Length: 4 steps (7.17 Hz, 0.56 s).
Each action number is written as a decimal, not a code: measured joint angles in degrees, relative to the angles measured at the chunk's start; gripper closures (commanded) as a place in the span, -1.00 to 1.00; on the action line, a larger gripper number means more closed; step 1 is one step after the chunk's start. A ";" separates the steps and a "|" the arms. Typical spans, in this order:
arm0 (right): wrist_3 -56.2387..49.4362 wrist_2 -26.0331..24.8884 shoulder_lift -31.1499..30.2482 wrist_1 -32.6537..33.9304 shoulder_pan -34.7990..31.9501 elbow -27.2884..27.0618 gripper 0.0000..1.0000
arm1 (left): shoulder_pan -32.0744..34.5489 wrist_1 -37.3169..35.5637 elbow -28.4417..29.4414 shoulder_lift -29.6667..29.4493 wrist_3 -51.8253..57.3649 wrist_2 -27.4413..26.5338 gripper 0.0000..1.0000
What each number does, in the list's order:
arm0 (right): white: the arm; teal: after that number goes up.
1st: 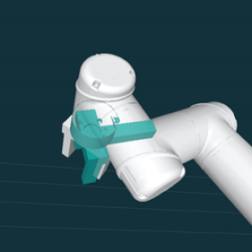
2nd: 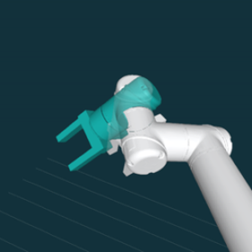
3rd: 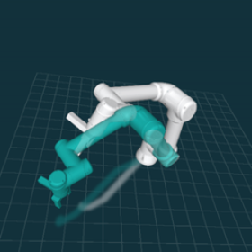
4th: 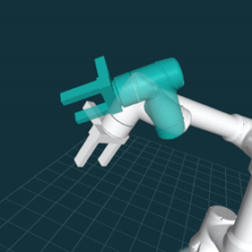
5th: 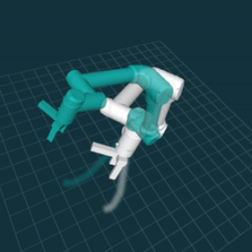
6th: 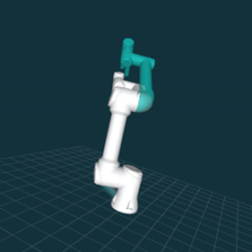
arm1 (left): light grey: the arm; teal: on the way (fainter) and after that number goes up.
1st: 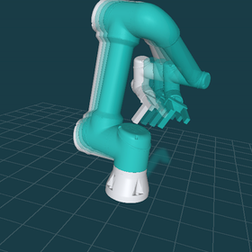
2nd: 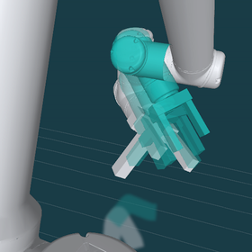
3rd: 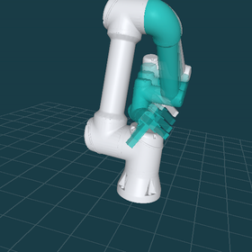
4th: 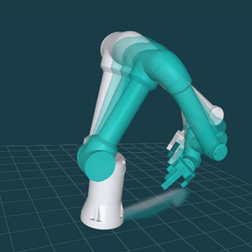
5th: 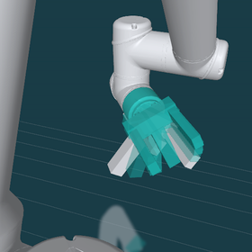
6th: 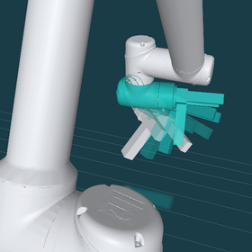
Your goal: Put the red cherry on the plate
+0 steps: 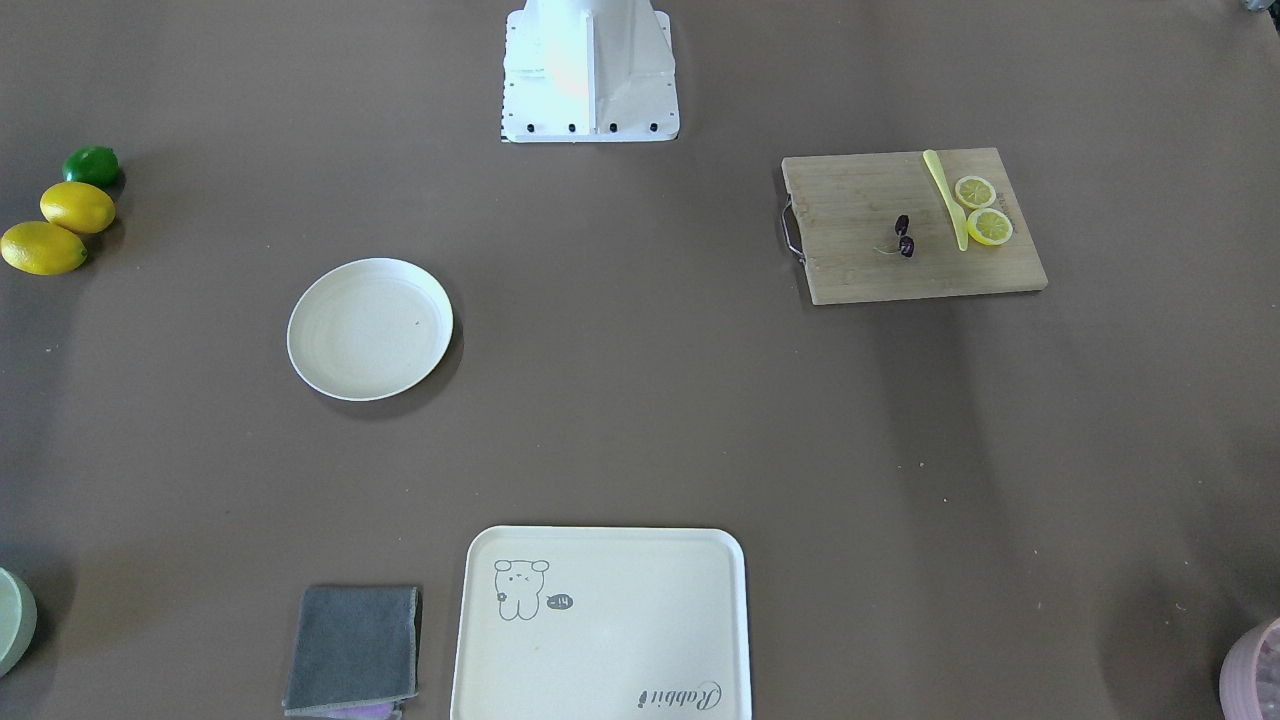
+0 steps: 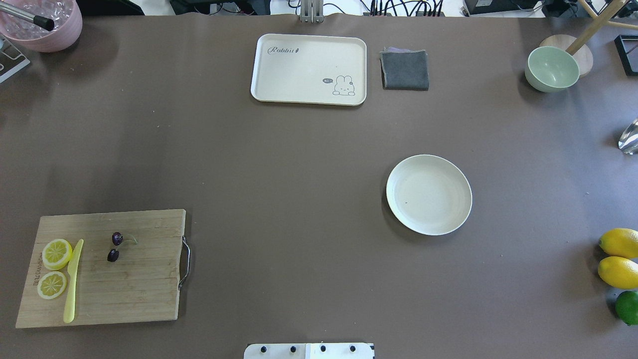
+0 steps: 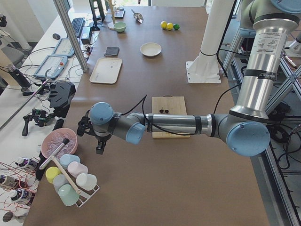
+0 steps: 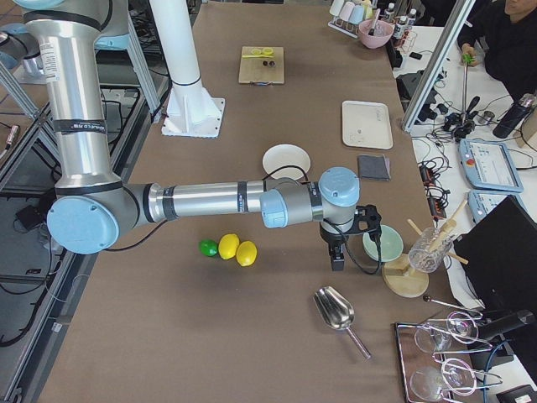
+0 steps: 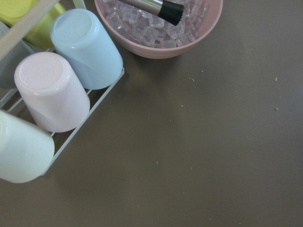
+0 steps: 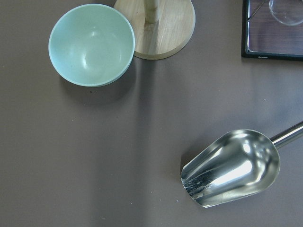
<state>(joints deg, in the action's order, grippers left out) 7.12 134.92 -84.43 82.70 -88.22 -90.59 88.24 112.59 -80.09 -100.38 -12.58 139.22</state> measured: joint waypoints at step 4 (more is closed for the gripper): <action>0.19 0.10 0.24 0.09 -0.02 -0.56 -1.00 | -0.06 0.08 -0.19 0.47 0.01 0.00 -0.96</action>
<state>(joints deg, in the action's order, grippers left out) 7.31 135.02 -84.19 82.79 -88.24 -91.16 88.19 112.67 -80.29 -99.91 -12.57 139.22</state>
